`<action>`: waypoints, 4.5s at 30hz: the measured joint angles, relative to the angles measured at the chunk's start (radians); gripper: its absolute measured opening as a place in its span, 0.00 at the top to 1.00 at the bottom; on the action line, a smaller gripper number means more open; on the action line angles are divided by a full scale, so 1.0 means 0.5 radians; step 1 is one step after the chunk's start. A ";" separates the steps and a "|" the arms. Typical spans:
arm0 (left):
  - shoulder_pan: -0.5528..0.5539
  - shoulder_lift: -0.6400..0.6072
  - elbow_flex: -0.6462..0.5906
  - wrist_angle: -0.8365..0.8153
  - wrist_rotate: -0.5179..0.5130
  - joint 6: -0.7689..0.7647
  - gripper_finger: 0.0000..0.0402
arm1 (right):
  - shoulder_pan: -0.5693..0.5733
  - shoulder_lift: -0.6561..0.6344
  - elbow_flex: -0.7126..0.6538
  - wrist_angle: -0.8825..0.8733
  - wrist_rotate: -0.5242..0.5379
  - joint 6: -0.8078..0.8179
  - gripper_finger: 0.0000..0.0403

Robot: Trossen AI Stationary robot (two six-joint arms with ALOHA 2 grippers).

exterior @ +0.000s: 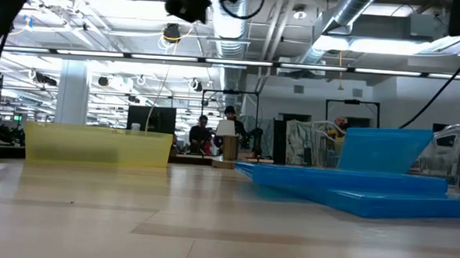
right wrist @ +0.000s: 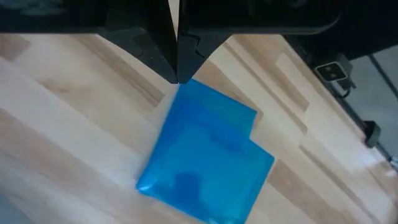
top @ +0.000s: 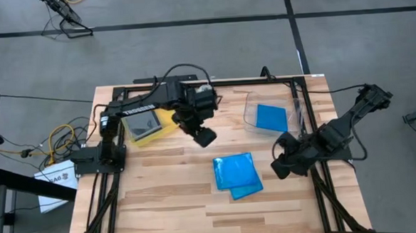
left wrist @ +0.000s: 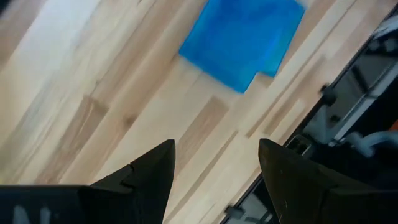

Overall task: Pick & place jewel cases by type
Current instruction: Put the blue CD case into the transparent bin

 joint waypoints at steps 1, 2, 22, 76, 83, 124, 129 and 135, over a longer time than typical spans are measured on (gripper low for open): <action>-0.018 -0.040 -0.092 0.015 -0.011 -0.001 0.44 | -0.019 0.018 0.000 0.040 -0.027 -0.027 1.00; -0.033 -0.086 -0.197 0.055 -0.013 -0.006 0.44 | -0.039 0.037 0.000 0.077 -0.051 -0.060 1.00; 0.587 -1.407 -3.093 3.089 0.896 -0.456 0.44 | -0.391 0.619 0.004 1.044 -0.533 0.303 1.00; 0.573 -1.372 -3.306 3.060 0.772 0.662 0.44 | -0.993 1.540 0.223 1.730 -0.679 -1.233 1.00; 0.514 -1.087 -3.217 3.057 0.759 0.814 0.44 | -0.922 1.531 0.368 1.680 -0.687 -0.992 1.00; 0.346 -0.437 -2.510 2.559 0.651 1.327 0.44 | -0.615 1.699 0.588 1.103 -0.495 -0.432 1.00; 0.363 -0.437 -2.510 2.533 0.571 1.327 0.44 | -0.634 1.699 0.588 1.090 -0.463 -0.434 1.00; 0.421 -0.437 -2.510 2.525 0.428 1.363 0.44 | -0.642 1.698 0.589 1.106 -0.468 -0.433 1.00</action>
